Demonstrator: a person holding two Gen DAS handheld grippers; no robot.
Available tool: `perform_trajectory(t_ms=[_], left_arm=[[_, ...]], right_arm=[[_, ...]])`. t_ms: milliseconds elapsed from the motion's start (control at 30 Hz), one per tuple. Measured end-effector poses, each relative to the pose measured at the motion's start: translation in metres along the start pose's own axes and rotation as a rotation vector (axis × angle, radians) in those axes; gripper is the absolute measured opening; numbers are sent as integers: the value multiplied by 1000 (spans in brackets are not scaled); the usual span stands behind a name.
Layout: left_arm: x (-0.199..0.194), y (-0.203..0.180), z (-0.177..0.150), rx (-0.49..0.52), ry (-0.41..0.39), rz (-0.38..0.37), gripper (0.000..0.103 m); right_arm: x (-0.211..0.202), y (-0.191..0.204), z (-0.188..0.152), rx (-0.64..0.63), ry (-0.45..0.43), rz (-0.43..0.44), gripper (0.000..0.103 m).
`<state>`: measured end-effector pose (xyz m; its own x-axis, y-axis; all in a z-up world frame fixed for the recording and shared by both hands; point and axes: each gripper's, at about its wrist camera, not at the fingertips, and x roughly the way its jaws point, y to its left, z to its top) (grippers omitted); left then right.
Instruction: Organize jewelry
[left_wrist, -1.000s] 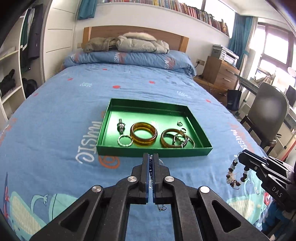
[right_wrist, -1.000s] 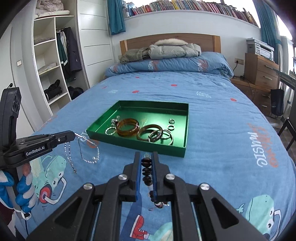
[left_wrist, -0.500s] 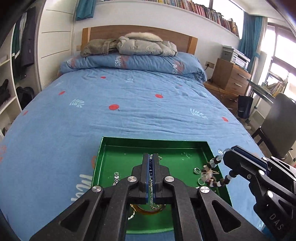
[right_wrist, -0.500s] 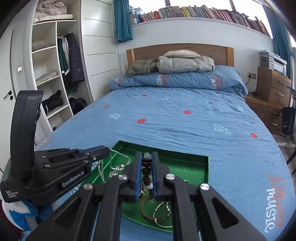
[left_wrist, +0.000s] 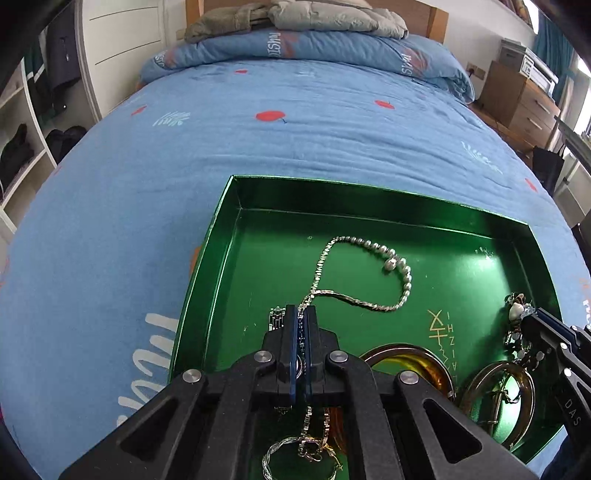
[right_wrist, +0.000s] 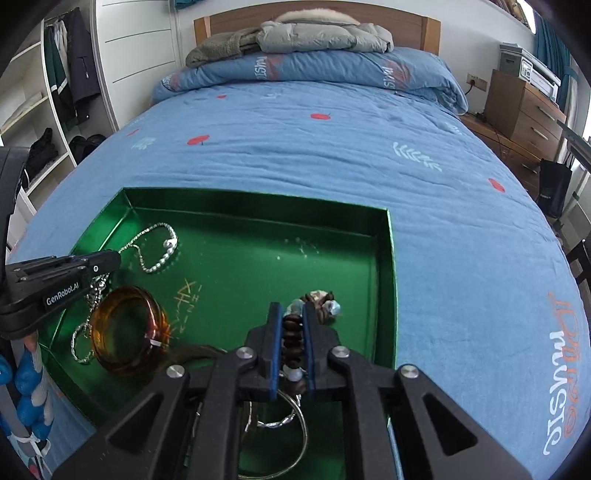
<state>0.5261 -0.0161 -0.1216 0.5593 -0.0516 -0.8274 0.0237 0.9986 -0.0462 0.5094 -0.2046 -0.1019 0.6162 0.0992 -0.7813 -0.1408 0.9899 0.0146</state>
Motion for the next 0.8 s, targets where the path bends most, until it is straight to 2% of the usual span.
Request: perform_trajectory(t_ms=[33,100,133,233,400,533,633,667,800], left_arm=[[-2,1,-1,1,-2,-5,10],[-6,0,-1,3,2,-19,40],[-11,1,-2,4,-12,-20,44],[-32,2,-2,25,-54,-25,44],[-84,4,-14,46,-156,-34,44],[-134,9,-38,48,-215,-50,45],[-169,12,-58,60,-242,-25,57],[-182,14,-66,60,-256,-14,65],[-227,20,-94,60,-296,-6,69]], right_arm=[[0,-1,-2,-2,4,-10,11],[-2,-3,-3,9,7,-9,11],[-4,-4,-4,14,5,-12,15],[-22,-7,-3,28,-30,-11,38],[-72,-4,-5,8,-105,-36,42],[-119,4,-19,-4,-171,-42,50],[-154,14,-33,-13,-213,-35,54],[-165,18,-39,-15,-225,-31,55],[-205,33,-64,-26,-268,-15,60]])
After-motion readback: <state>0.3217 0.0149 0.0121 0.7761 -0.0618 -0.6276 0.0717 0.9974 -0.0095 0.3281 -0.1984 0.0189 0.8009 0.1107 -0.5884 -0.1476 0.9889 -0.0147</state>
